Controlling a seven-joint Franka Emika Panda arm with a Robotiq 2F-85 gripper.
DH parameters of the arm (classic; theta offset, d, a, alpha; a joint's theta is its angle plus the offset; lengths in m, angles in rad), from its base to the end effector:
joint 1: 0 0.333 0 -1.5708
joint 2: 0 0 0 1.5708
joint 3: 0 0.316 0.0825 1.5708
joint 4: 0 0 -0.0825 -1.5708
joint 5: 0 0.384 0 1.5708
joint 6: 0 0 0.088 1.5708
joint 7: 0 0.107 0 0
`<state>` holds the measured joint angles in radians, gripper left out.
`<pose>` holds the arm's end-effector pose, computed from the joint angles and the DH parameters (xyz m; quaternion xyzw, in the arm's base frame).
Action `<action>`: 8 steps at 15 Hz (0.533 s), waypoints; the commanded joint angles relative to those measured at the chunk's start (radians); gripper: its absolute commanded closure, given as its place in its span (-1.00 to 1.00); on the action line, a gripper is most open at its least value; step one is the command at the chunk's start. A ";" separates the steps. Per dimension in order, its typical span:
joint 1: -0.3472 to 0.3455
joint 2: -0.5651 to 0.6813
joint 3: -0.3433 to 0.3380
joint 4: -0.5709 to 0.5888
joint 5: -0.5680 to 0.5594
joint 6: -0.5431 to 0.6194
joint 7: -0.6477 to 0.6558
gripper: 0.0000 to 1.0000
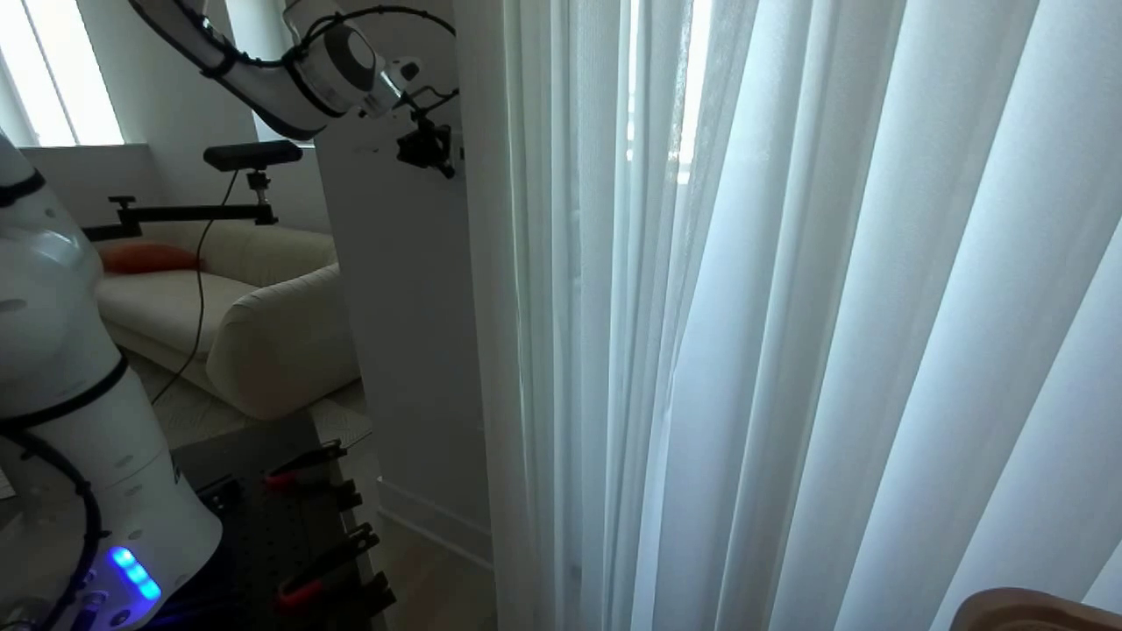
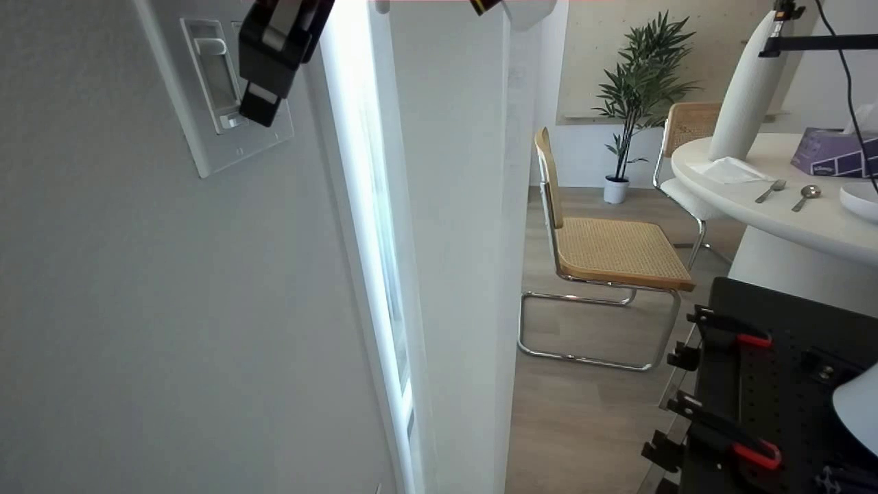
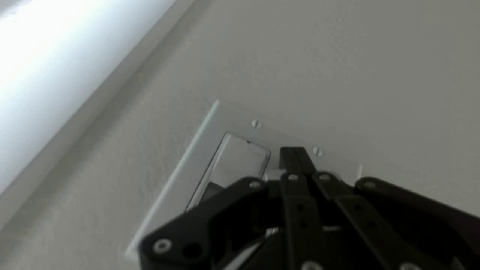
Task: Turn on the light switch
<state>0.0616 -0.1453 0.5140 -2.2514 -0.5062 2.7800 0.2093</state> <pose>0.4400 0.3215 0.4872 0.8588 0.3647 0.3546 0.0616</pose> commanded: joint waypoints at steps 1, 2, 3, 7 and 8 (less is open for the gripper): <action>-0.017 0.039 0.017 0.040 -0.051 0.002 0.051 1.00; -0.016 0.041 0.017 0.042 -0.058 0.001 0.059 1.00; -0.016 0.042 0.017 0.044 -0.066 -0.001 0.063 1.00; 0.023 0.050 0.010 0.063 0.026 -0.086 0.012 1.00; 0.038 0.050 0.009 0.074 0.074 -0.133 -0.010 1.00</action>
<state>0.0683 -0.1393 0.5160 -2.2429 -0.5196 2.7530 0.2411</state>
